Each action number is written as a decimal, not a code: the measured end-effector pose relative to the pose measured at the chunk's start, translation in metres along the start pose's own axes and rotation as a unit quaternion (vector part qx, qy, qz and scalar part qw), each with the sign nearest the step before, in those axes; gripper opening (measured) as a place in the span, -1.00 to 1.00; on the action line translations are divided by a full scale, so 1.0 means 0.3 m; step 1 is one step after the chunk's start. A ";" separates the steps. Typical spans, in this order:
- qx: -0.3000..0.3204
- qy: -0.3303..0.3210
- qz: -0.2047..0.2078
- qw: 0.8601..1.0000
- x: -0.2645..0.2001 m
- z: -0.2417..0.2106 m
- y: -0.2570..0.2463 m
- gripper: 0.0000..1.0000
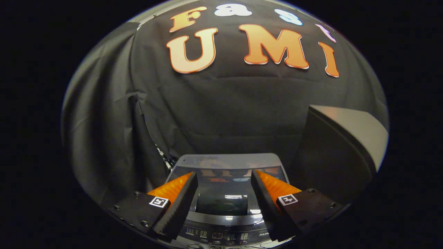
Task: Put the clothes into the washing machine and then close the washing machine lid.
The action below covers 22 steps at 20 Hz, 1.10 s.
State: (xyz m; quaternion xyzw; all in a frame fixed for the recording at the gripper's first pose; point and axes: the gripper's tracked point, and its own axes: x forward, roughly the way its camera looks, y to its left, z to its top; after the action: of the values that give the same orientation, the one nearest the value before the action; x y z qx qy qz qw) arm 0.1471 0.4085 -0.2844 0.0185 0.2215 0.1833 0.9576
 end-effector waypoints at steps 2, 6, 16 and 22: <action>0.002 -0.030 0.013 0.999 -0.097 0.102 -0.017 0.98; 0.022 -0.087 0.039 0.995 -0.314 0.306 -0.085 0.97; 0.015 -0.167 -0.001 0.986 -0.883 0.504 -0.471 0.96; 0.022 -0.203 -0.036 0.978 -1.151 0.471 -0.724 0.96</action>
State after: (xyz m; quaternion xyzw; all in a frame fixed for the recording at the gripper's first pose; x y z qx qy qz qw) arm -0.0056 0.0885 -0.0382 0.0683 0.0269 0.1359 0.9880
